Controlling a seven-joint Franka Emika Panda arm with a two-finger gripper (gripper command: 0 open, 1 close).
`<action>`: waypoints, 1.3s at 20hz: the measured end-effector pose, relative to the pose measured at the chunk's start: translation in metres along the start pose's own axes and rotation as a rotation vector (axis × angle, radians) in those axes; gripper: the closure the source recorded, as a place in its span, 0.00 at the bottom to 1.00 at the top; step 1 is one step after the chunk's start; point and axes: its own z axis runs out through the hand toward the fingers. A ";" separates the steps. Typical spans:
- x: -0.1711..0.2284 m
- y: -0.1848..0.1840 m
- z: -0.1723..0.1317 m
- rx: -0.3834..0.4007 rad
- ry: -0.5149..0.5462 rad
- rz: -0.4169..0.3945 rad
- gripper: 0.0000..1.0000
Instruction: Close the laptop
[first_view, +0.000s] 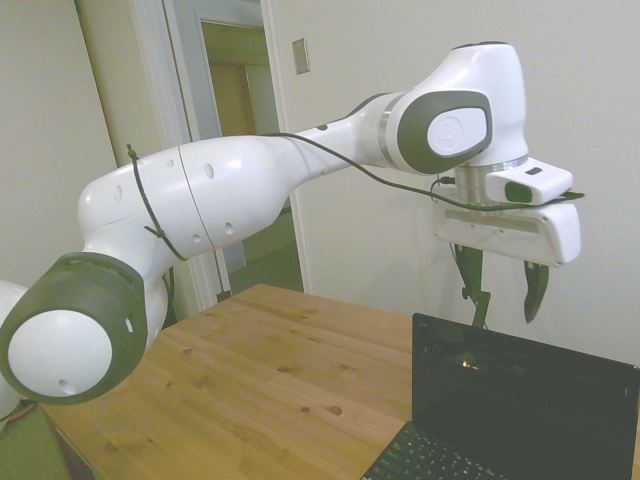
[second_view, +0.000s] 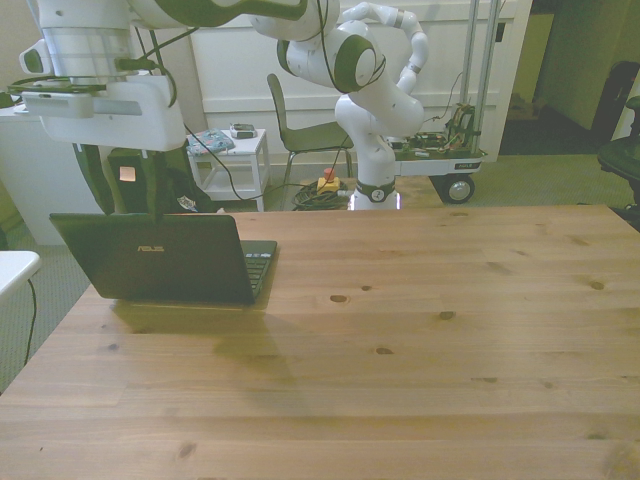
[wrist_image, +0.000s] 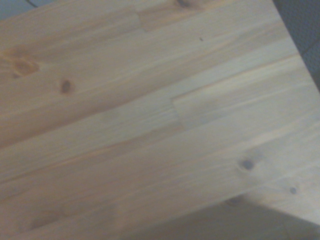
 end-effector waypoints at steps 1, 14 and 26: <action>-0.006 -0.009 -0.002 0.003 0.004 -0.015 1.00; -0.001 -0.007 0.033 -0.046 -0.017 -0.017 1.00; 0.002 0.004 0.043 -0.075 -0.014 -0.029 1.00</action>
